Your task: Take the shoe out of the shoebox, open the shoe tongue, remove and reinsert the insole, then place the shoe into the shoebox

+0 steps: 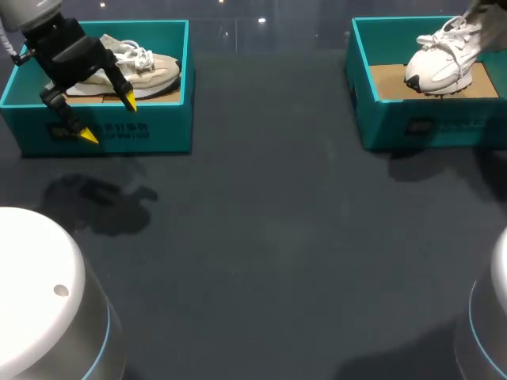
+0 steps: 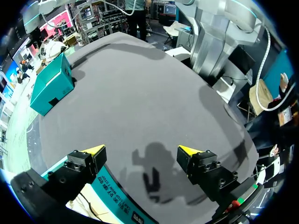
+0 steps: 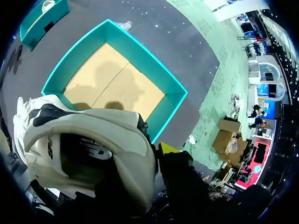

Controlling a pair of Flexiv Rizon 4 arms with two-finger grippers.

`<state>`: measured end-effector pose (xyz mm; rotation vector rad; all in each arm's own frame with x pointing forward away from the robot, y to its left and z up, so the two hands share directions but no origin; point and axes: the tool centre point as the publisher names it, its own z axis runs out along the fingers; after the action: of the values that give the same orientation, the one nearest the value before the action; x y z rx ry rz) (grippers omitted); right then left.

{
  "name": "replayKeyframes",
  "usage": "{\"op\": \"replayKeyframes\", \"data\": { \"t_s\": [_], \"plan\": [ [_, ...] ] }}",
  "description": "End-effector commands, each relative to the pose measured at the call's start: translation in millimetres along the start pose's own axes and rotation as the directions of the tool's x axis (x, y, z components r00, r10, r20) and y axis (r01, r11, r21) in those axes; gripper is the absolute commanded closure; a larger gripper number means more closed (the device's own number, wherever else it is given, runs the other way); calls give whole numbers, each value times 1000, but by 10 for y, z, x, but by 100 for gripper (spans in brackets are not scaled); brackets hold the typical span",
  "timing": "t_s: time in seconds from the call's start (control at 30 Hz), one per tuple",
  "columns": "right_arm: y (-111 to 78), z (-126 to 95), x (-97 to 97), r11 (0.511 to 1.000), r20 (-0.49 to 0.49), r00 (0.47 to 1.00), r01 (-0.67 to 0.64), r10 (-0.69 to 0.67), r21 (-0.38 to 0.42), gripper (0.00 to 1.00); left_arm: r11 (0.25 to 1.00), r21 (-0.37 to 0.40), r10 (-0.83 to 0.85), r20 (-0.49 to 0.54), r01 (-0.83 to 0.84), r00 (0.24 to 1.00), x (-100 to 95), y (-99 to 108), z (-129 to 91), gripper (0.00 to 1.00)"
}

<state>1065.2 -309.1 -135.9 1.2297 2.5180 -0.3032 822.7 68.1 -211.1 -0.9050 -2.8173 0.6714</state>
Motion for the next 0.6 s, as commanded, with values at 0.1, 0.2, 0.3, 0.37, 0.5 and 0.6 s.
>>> {"op": "replayKeyframes", "data": {
  "t_s": [0.1,0.2,0.3,0.37,0.5,0.6],
  "plan": [
    [-46,58,-83,930,-93,931,-338,353,147,100,1000,-2,0,-2,0,1000,4,2,-6,0],
    [-46,58,-83,930,-93,931,-338,353,147,100,1000,-2,0,-2,0,1000,4,2,-6,0],
    [-46,58,-83,930,-93,931,-338,353,147,100,1000,-2,0,-2,0,1000,4,2,-6,0],
    [-46,58,-83,930,-93,931,-338,353,147,100,1000,-2,0,-2,0,1000,4,2,-6,0],
    [-46,58,-83,930,-93,931,-338,353,147,100,1000,-2,0,-2,0,1000,4,2,-6,0],
    [-73,99,-88,921,-82,921,-369,381,127,100,1000,-2,0,-2,0,1000,4,2,-6,0]
  ]
}}
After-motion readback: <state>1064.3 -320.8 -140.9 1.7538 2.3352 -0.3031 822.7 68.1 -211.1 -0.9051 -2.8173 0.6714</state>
